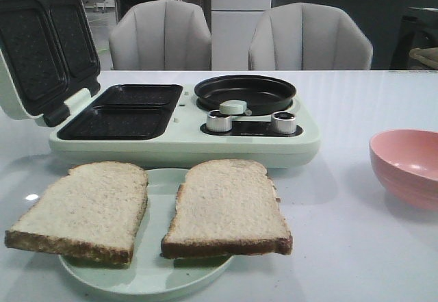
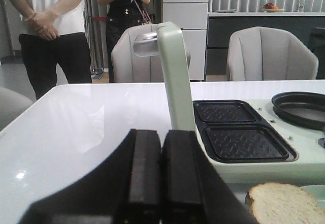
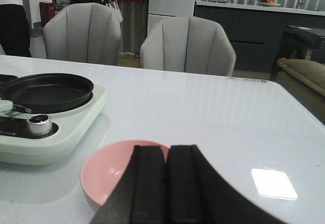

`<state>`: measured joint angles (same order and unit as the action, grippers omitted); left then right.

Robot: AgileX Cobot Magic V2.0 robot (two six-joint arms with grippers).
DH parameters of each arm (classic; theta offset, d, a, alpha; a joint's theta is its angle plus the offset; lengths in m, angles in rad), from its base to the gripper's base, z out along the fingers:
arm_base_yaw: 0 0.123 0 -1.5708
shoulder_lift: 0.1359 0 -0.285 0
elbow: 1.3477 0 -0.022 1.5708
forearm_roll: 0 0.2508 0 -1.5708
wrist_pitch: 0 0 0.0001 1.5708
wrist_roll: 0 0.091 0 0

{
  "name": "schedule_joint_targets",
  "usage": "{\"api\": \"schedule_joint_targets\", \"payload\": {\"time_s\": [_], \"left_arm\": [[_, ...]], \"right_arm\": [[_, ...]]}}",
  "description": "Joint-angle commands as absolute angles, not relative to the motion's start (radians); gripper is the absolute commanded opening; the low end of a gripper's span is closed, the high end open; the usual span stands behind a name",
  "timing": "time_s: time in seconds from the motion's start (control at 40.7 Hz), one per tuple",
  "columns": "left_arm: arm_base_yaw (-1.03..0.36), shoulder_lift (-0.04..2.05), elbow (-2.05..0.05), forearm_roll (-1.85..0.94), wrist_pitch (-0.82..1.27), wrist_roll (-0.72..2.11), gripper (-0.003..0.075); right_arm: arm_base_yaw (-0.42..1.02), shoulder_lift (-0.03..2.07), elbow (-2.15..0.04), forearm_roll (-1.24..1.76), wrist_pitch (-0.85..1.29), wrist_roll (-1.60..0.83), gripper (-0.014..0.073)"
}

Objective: Make breakfast with bread and shrimp

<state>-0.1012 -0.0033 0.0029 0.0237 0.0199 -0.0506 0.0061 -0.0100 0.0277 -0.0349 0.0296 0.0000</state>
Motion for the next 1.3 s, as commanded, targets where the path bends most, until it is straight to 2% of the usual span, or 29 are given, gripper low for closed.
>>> {"api": "schedule_joint_targets", "payload": {"time_s": [0.0,0.27,0.638,0.933,1.276], "left_arm": [[-0.101,-0.021,0.011,0.013,-0.101,-0.051,0.0101],[-0.101,0.005,-0.265,0.055,0.015,-0.051,0.0101],[-0.101,0.271,-0.662,0.069,0.470,-0.051,0.0101],[-0.101,0.438,-0.684,0.051,0.570,-0.051,0.0101],[-0.101,0.493,-0.682,0.008,0.633,-0.051,0.0101]], "right_arm": [[0.004,-0.031,-0.007,-0.040,-0.069,-0.008,0.0036],[0.004,-0.025,-0.243,-0.031,0.178,-0.008,0.0036],[0.004,0.185,-0.593,0.000,0.447,-0.008,0.0036],[0.004,0.414,-0.644,0.020,0.553,-0.008,0.0036],[0.004,0.569,-0.644,0.020,0.600,-0.008,0.0036]]}}
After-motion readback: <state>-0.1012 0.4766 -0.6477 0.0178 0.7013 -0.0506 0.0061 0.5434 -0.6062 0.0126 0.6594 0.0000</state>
